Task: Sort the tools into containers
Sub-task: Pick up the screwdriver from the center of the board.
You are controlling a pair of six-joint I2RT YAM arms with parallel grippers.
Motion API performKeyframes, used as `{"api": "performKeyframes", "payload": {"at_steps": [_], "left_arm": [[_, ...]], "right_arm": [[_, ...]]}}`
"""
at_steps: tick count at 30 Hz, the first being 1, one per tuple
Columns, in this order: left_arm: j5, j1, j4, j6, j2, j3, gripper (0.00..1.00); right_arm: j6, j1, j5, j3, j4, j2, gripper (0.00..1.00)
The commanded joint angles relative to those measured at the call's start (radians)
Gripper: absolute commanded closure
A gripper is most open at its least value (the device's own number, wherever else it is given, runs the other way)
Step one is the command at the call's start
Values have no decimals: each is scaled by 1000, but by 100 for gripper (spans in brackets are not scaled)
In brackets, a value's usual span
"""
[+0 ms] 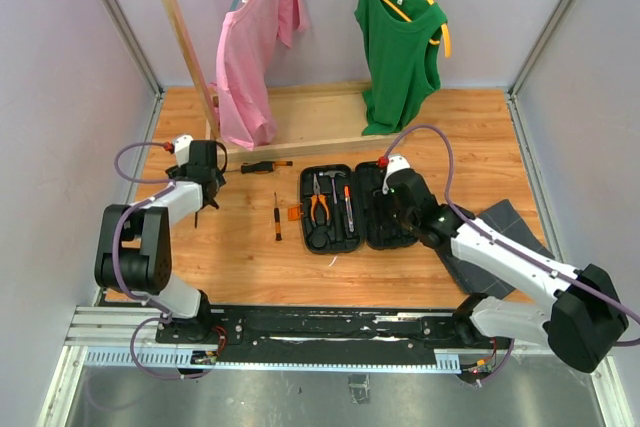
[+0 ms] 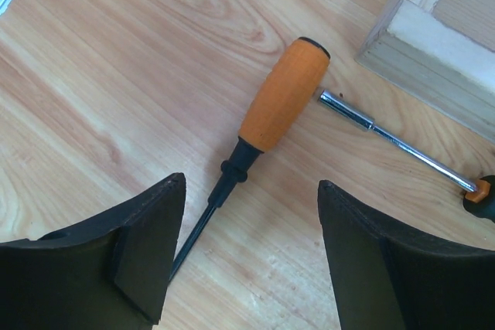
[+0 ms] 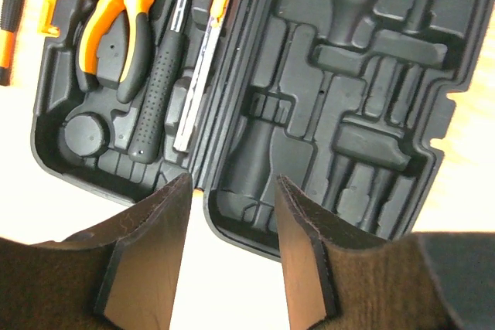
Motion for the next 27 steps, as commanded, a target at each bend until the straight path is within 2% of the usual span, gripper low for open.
{"api": "performKeyframes", "payload": {"at_steps": [1, 10, 21, 27], "left_arm": [[47, 33, 83, 101, 28, 25, 27], [149, 56, 91, 186, 154, 90, 30], [178, 80, 51, 195, 262, 157, 33], [186, 87, 42, 185, 270, 157, 46]], "right_arm": [[-27, -44, 24, -4, -38, -35, 51], [-53, -92, -30, 10, -72, -54, 51], [-43, -96, -56, -6, -78, -61, 51], [-41, -96, -62, -6, -78, -58, 50]]}}
